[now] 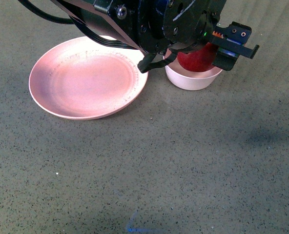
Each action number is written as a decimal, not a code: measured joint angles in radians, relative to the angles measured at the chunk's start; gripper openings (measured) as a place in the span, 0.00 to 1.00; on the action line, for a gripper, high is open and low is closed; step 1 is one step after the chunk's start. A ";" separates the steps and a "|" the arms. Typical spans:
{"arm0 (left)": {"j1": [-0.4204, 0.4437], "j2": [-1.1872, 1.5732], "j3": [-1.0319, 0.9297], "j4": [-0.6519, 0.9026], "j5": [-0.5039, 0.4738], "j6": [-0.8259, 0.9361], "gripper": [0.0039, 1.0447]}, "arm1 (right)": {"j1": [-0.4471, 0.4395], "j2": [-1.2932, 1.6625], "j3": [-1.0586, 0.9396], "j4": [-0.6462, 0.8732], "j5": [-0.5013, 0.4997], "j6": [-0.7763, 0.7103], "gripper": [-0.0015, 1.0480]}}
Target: Move apple from plate to bowl
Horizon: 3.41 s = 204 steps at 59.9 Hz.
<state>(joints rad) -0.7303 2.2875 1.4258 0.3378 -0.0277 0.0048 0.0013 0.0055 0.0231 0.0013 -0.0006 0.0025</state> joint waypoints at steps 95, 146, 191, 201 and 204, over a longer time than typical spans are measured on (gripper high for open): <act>0.509 -0.959 -1.232 0.785 -0.185 -0.013 0.01 | 0.000 0.000 0.000 0.000 0.000 0.000 0.91; 0.726 -1.742 -1.411 0.198 0.027 -0.011 0.01 | 0.000 0.000 0.000 0.000 0.000 0.000 0.91; 0.726 -2.093 -1.411 -0.142 0.027 -0.010 0.01 | 0.000 0.000 0.000 0.000 0.000 0.000 0.91; 0.726 -2.203 -1.411 -0.286 0.028 -0.010 0.01 | 0.000 0.000 0.000 0.000 0.000 0.000 0.91; 0.726 -2.252 -1.411 -0.328 0.027 -0.010 0.01 | 0.000 0.000 0.000 0.000 0.001 0.000 0.91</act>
<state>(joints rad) -0.0040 0.0357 0.0147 0.0101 -0.0002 -0.0051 0.0013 0.0055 0.0231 0.0013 0.0002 0.0029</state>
